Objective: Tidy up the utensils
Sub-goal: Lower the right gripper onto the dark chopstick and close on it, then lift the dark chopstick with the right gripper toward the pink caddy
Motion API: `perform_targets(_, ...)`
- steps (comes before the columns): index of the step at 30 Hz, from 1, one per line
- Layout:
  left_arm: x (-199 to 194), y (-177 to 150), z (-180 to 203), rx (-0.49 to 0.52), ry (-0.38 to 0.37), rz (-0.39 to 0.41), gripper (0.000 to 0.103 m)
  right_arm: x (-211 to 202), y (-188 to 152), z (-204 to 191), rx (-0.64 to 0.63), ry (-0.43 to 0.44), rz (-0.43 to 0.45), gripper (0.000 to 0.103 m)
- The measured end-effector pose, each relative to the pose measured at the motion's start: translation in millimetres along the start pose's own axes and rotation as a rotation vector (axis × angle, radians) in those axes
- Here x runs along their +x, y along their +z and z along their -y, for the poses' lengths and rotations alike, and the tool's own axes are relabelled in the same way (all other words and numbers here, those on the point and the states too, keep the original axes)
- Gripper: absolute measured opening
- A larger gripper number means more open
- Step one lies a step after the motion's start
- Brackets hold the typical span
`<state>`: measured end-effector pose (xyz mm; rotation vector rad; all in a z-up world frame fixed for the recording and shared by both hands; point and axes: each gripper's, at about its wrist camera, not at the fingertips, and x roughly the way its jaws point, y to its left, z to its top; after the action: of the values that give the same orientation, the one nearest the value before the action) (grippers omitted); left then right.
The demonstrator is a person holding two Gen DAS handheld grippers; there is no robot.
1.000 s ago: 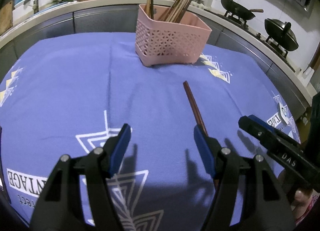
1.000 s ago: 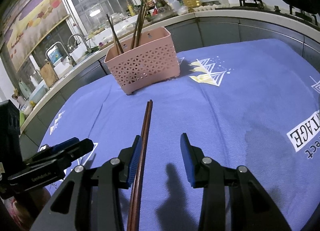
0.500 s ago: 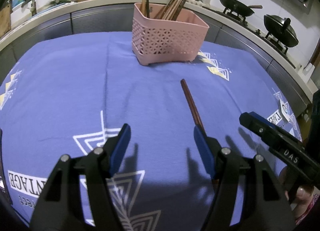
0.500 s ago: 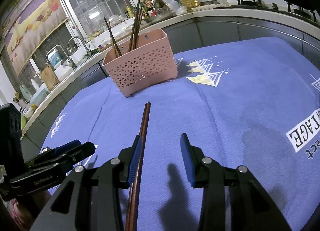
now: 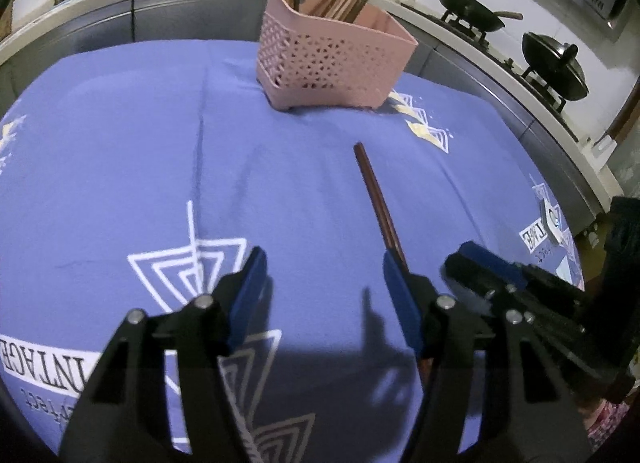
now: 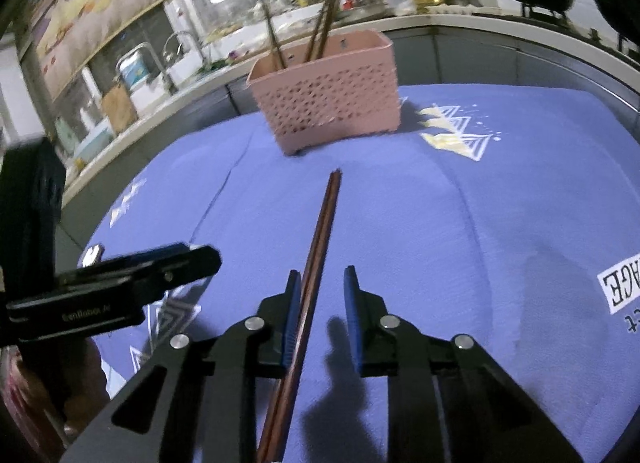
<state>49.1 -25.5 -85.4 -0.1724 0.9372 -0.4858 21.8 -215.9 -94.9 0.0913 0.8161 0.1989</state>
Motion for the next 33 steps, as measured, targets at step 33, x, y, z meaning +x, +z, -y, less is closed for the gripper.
perform_targets(33,55,8,36,0.128,0.140,-0.064,0.044,2,-30,22,-0.017,-0.067,-0.086,0.006)
